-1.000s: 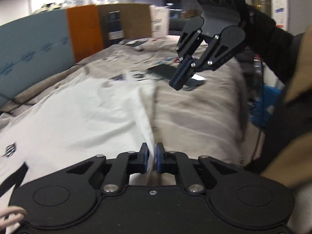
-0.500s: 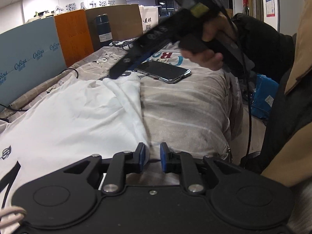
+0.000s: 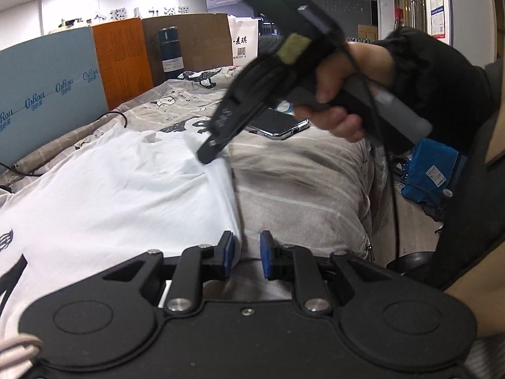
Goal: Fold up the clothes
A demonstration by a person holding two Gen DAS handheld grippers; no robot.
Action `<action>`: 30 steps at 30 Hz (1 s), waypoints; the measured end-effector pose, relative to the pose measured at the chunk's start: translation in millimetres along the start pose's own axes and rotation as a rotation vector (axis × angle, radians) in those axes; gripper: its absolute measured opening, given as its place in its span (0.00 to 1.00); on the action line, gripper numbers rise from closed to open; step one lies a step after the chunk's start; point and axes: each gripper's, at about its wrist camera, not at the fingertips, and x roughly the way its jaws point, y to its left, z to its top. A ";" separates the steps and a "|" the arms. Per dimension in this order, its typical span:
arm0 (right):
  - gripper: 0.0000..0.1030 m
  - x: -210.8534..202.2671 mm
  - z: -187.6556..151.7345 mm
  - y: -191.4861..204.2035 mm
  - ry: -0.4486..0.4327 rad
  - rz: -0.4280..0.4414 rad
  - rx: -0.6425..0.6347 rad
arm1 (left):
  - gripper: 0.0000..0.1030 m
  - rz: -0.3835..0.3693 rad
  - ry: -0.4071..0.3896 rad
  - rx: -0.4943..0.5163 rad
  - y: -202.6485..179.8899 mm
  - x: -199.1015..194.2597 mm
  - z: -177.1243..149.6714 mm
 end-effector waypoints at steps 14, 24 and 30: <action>0.04 -50.2 -62.9 -28.2 -0.054 -0.123 0.062 | 0.39 0.114 0.026 -0.055 -15.3 -3.1 2.2; 0.75 -91.0 -69.7 -9.7 -0.337 -0.144 -0.226 | 0.77 0.244 -0.126 -0.122 -13.3 -55.2 3.2; 0.79 -85.2 -88.6 48.8 -0.396 0.334 -0.601 | 0.83 0.473 -0.210 -0.072 -0.8 -127.7 -48.3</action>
